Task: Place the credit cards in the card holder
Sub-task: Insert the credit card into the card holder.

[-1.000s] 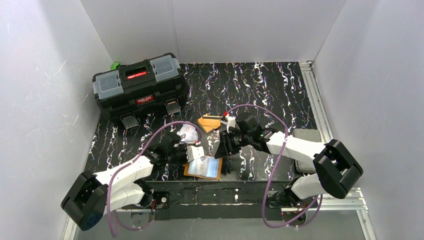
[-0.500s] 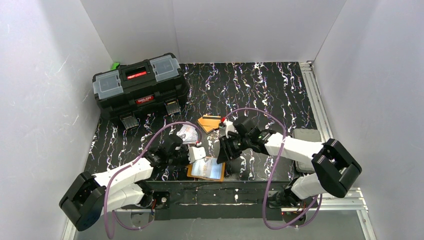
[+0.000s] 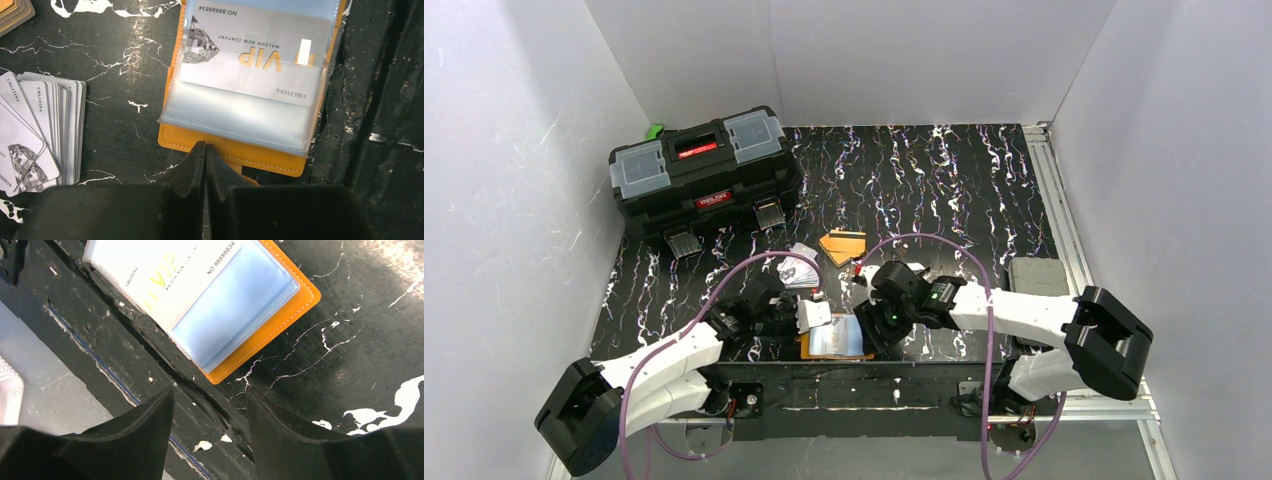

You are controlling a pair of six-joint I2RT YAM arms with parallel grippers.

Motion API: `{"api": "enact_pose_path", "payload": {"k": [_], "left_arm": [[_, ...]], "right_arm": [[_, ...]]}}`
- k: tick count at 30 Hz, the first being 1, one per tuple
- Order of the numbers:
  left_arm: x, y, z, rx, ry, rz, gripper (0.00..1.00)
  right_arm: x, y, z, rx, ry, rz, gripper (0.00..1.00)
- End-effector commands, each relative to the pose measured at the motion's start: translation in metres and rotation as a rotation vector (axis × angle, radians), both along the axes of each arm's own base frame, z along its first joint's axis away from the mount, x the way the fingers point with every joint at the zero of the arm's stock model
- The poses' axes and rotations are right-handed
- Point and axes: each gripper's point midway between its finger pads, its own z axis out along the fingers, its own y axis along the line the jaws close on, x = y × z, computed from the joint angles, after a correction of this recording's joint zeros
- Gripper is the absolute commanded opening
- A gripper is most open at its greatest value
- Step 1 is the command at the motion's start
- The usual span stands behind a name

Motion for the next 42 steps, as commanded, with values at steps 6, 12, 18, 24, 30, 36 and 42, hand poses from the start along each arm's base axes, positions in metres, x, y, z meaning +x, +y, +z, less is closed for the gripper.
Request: {"api": "enact_pose_path", "payload": {"k": [6, 12, 18, 24, 30, 36, 42], "left_arm": [[-0.020, -0.003, -0.005, -0.014, 0.046, -0.077, 0.00], [-0.013, -0.004, -0.009, 0.010, 0.007, -0.115, 0.00], [0.003, -0.007, -0.013, 0.045, -0.039, -0.108, 0.00], [0.029, -0.019, -0.014, 0.126, -0.079, -0.173, 0.00], [0.051, -0.046, 0.000, 0.122, -0.047, -0.196, 0.00], [0.055, -0.063, 0.019, 0.047, 0.034, -0.098, 0.00], [0.055, -0.084, 0.032, -0.078, 0.142, 0.024, 0.00]], "right_arm": [[0.022, 0.015, -0.017, -0.007, 0.031, -0.085, 0.58], [0.032, 0.023, -0.021, 0.024, 0.066, -0.084, 0.54], [0.038, 0.022, -0.022, 0.027, 0.062, -0.107, 0.25], [0.080, -0.001, -0.016, 0.034, -0.043, -0.295, 0.01], [0.129, -0.011, -0.002, 0.058, -0.128, -0.396, 0.01], [0.145, -0.029, 0.011, 0.030, -0.180, -0.452, 0.01], [0.144, -0.031, 0.043, 0.108, -0.221, -0.495, 0.25]]}}
